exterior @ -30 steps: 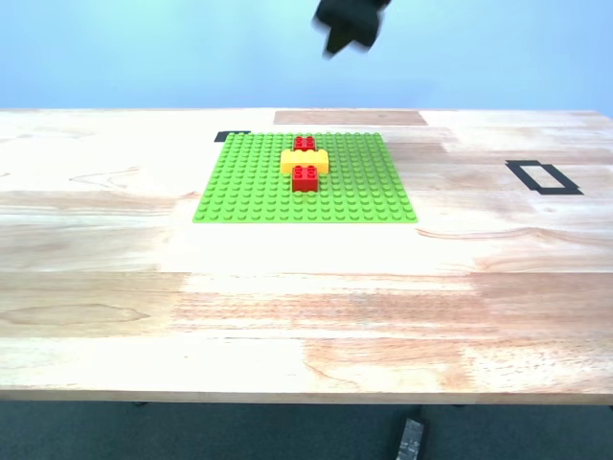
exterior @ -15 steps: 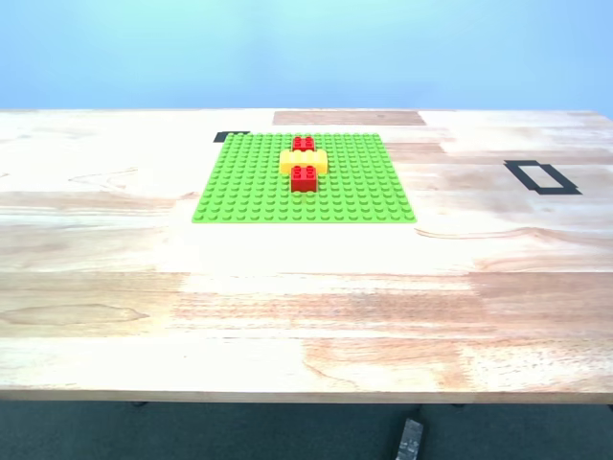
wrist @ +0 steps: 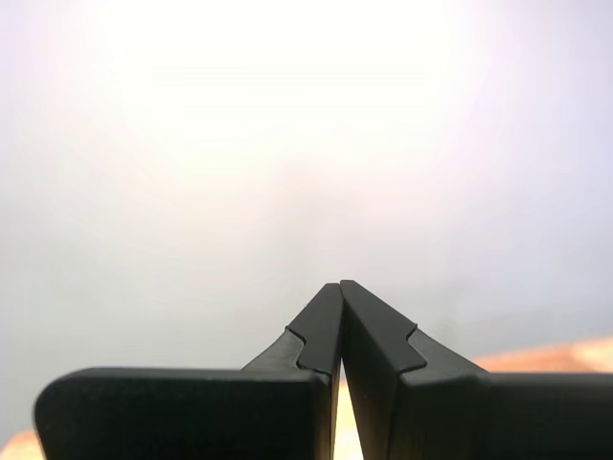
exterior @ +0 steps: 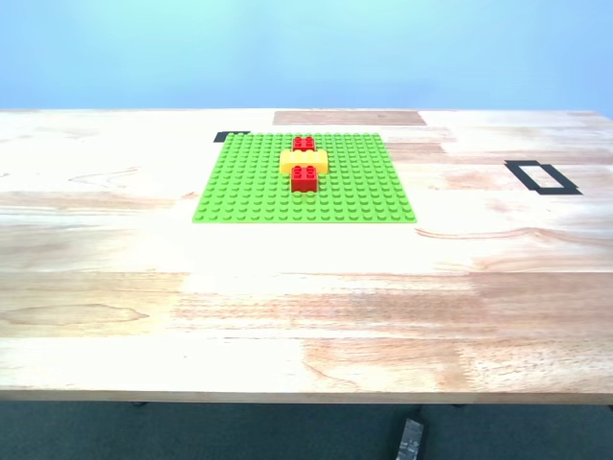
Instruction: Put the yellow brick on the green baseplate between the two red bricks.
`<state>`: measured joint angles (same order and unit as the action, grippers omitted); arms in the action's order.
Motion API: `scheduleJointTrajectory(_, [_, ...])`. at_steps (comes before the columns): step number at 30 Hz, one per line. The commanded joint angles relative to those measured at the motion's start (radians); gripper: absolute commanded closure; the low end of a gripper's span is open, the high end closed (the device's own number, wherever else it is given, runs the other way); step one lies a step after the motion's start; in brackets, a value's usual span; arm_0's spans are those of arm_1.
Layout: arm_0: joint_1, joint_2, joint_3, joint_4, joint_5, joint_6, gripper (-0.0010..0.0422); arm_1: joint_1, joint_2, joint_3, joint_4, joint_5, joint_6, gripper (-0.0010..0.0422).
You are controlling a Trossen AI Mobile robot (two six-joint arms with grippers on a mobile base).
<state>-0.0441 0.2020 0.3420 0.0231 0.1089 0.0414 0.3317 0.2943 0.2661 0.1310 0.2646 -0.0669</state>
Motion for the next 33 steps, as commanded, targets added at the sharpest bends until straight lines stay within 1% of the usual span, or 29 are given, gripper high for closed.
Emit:
scheduleJointTrajectory(1, [0.001,-0.036,-0.085,0.072,-0.005,-0.038,0.0413,0.001,-0.055,-0.08,0.018,0.004,0.011,0.0413])
scheduleJointTrajectory(5, [0.0,-0.046,-0.155,0.052,-0.006,-0.045,0.0412,0.001,-0.103,-0.151,0.039,0.005,-0.005,0.0413])
scheduleJointTrajectory(8, [0.001,-0.048,-0.19,0.053,-0.01,-0.045,0.0412,0.0,-0.136,-0.186,0.048,0.006,-0.043,0.0413])
scheduleJointTrajectory(9, [0.0,-0.048,-0.202,0.064,-0.025,-0.045,0.0413,-0.002,-0.143,-0.194,0.048,0.006,-0.056,0.0413])
scheduleJointTrajectory(11, [0.0,-0.048,-0.22,0.082,-0.091,-0.045,0.0412,-0.007,-0.156,-0.208,0.048,0.027,-0.076,0.0413])
scheduleJointTrajectory(13, [0.001,-0.048,-0.234,0.1,-0.158,-0.042,0.0413,-0.012,-0.176,-0.227,0.049,0.083,-0.061,0.0413])
scheduleJointTrajectory(14, [0.0,-0.05,-0.241,0.109,-0.163,-0.039,0.0412,-0.015,-0.189,-0.238,0.05,0.108,-0.057,0.0413])
scheduleJointTrajectory(18, [0.001,-0.052,-0.266,0.13,-0.155,-0.034,0.0413,-0.038,-0.236,-0.256,0.02,0.141,-0.035,0.0413])
scheduleJointTrajectory(21, [0.001,-0.063,-0.287,0.135,-0.169,-0.008,0.0412,-0.068,-0.27,-0.256,0.021,0.14,-0.09,0.0413])
scheduleJointTrajectory(23, [0.001,-0.064,-0.296,0.135,-0.179,-0.003,0.0413,-0.092,-0.29,-0.256,0.014,0.131,-0.073,0.0413])
scheduleJointTrajectory(25, [0.001,-0.064,-0.304,0.139,-0.175,-0.029,0.0413,-0.11,-0.292,-0.256,-0.001,0.13,-0.055,0.0413])
scheduleJointTrajectory(28, [0.001,-0.066,-0.307,0.092,-0.148,-0.043,0.0413,-0.117,-0.291,-0.256,-0.047,0.127,-0.028,0.0413])
scheduleJointTrajectory(33, [0.001,-0.067,-0.307,0.021,-0.153,-0.044,0.0413,-0.117,-0.273,-0.256,-0.069,0.124,-0.034,0.0413])
